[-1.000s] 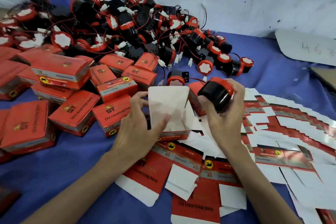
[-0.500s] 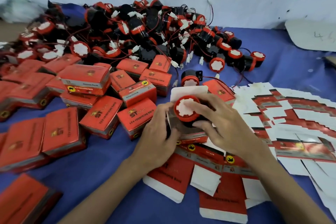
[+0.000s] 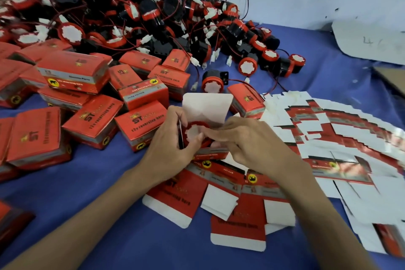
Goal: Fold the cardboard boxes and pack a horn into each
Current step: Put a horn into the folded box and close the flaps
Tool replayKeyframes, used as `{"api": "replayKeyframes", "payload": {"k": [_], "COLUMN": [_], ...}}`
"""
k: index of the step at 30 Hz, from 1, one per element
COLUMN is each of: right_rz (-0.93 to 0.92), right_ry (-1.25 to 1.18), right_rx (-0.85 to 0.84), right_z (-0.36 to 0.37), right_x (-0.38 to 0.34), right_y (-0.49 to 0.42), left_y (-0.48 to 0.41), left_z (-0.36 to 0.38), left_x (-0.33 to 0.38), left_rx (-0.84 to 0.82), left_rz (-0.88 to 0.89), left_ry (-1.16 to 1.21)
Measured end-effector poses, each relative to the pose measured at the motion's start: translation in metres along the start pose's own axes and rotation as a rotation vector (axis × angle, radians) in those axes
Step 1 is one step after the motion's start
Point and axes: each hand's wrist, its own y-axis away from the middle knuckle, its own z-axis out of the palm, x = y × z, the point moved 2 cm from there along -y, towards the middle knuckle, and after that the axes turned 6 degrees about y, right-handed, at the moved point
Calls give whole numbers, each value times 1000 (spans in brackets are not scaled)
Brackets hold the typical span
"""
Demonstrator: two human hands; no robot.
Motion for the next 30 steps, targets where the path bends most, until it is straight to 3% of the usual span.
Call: {"api": "replayKeyframes", "payload": {"k": [4,6,8,10,11,13,15,16,20,30], "right_rz": [93,176,294,411,430,457,433,381,138,171], "right_ry": [-184,-245,-114,-57,-122,-272,-314,-281,-79,-27], "right_rx": [-154,-94,-44,-128,-136,27,195,198,-70,-202], "right_z": [-1,-18,-38,-51,-53,-50,-42,-36,-5,8], "right_x": [5,13,26,32,30,20,7,1,-11,-18], "right_y": [4,8,13,16,15,6,-7,-16,-42,-42], "left_y": [1,-1,-5,-8,-9,-9,-9,-9,-9,-5], "left_z": [2,2,2,1,2,1,1,0,0,0], "left_x": [1,2,1,2,2,3,4,4,5,2], "left_rx": [-31,-46,-59,-67,-78,-101,-115,-123,-155,-160], "left_rz": [-101,-139,-174,-194,-205,-232,-242,-245,-237,-209], "left_ry": [80,68,55,72,86,119,150,170,238,250]}}
